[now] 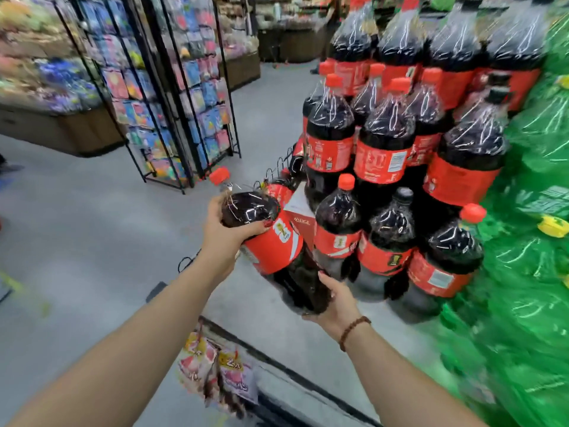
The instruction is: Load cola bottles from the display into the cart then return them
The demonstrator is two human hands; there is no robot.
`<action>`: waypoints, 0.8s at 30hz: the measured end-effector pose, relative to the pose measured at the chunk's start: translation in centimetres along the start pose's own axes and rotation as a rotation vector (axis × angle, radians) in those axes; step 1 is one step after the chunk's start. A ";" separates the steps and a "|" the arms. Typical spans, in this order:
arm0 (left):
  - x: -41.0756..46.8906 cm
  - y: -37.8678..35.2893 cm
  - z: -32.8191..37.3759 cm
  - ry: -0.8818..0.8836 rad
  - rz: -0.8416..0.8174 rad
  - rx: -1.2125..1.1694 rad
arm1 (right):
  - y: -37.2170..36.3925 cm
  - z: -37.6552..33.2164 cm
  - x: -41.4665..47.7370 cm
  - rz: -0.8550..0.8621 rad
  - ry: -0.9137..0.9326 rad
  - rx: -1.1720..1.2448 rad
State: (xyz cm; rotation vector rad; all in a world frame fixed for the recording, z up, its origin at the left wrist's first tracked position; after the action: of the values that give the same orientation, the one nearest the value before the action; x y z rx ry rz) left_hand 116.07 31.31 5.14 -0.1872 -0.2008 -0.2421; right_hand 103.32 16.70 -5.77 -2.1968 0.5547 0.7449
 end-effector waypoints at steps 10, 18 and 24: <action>7.1 1.3 -3.6 0.049 -0.277 0.134 | -5.6 0.7 5.8 0.128 -0.112 0.257; 8.1 0.1 -5.8 0.045 -0.380 0.264 | -5.6 1.6 7.7 0.162 -0.101 0.272; 8.4 -1.1 -6.7 0.006 -0.413 0.321 | -4.9 1.3 6.4 0.160 -0.030 0.252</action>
State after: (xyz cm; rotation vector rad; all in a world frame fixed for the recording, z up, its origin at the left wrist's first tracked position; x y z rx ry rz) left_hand 124.98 27.05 0.70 0.1771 -0.2685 -0.6150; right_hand 110.43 19.76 -8.22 -1.9223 0.7723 0.7453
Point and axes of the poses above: each hand's wrist, its own x-axis towards the middle knuckle, its own y-axis out of the back of the hand, z = x × y, the point moved 1 cm from there along x, towards the middle knuckle, and after that the axes turned 9 degrees about -y, right-handed, at the moved point
